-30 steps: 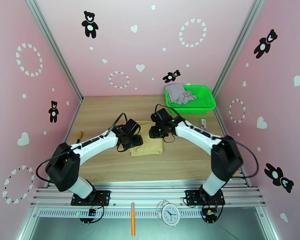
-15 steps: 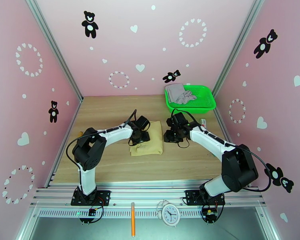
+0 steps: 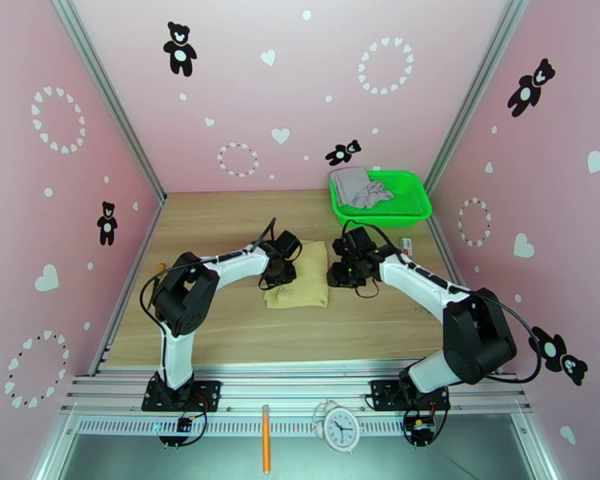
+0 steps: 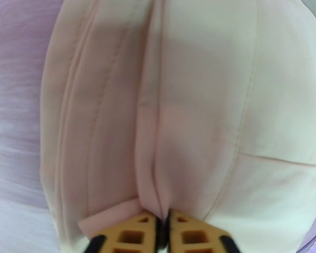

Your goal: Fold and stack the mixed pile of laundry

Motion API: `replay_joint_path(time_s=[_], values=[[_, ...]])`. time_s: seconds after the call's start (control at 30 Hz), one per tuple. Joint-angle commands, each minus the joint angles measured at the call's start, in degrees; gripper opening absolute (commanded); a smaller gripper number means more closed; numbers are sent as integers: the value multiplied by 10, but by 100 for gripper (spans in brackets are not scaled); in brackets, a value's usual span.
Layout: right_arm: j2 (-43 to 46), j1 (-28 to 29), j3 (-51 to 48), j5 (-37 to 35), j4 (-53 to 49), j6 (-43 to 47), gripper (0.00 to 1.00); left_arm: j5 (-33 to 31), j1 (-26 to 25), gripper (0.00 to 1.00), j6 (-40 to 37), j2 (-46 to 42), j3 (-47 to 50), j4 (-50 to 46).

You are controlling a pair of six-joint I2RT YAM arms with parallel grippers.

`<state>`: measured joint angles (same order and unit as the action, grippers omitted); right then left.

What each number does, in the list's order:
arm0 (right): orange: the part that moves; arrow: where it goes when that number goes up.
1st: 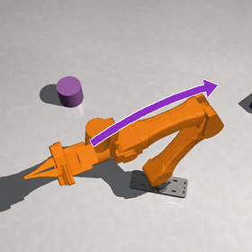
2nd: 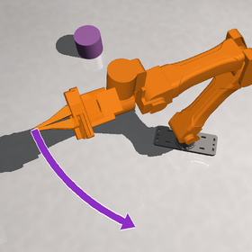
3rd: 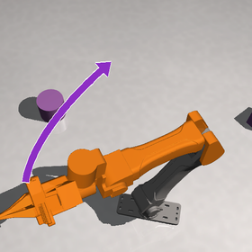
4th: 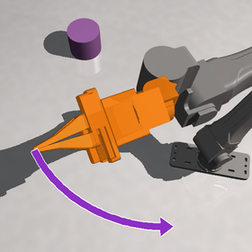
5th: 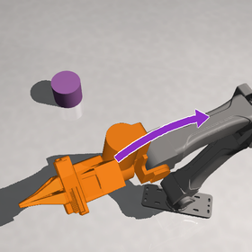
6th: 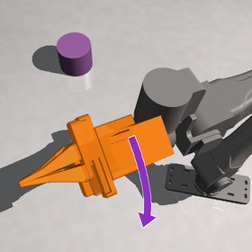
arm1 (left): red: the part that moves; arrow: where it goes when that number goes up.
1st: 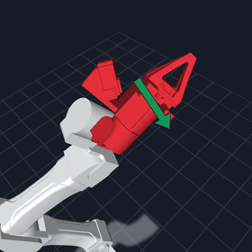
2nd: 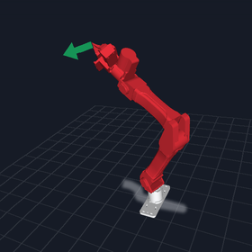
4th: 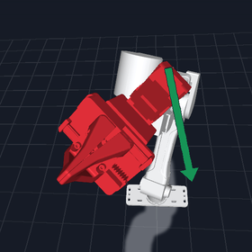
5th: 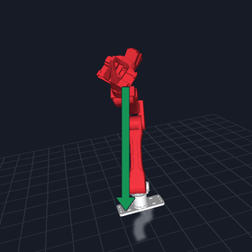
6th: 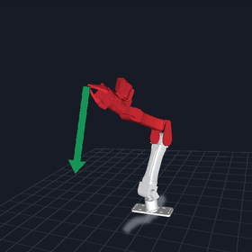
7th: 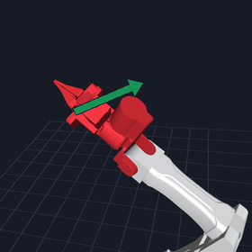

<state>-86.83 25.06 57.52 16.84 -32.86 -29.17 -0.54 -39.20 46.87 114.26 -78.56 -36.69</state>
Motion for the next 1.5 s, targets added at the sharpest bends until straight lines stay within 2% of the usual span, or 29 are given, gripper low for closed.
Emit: replay_joint_path(time_s=[0.0,0.27,0.5,0.6,0.73,0.9,1.27,1.47], values=[[24,-1,-6,-2,-13,8,29,-28,1,1,-14,-2,-22,-26],[23,-1,-7,0,-8,3,29,-71,-6,0,-43,-73,-62,-82],[10,0,-11,23,10,-2,28,-101,-7,0,-45,-114,-21,-105],[-12,7,-10,53,30,-7,19,-109,-6,0,-43,-113,5,-102],[-40,29,-11,95,74,-27,0,-95,-7,0,-37,-103,29,-79],[-97,63,-3,158,136,-53,0,-104,-6,0,-34,-106,39,-78],[-206,70,8,159,172,-73,0,-136,-7,0,-25,-156,67,-115],[-214,74,-2,155,176,-77,0,-150,-7,0,-2,-168,111,-130]])
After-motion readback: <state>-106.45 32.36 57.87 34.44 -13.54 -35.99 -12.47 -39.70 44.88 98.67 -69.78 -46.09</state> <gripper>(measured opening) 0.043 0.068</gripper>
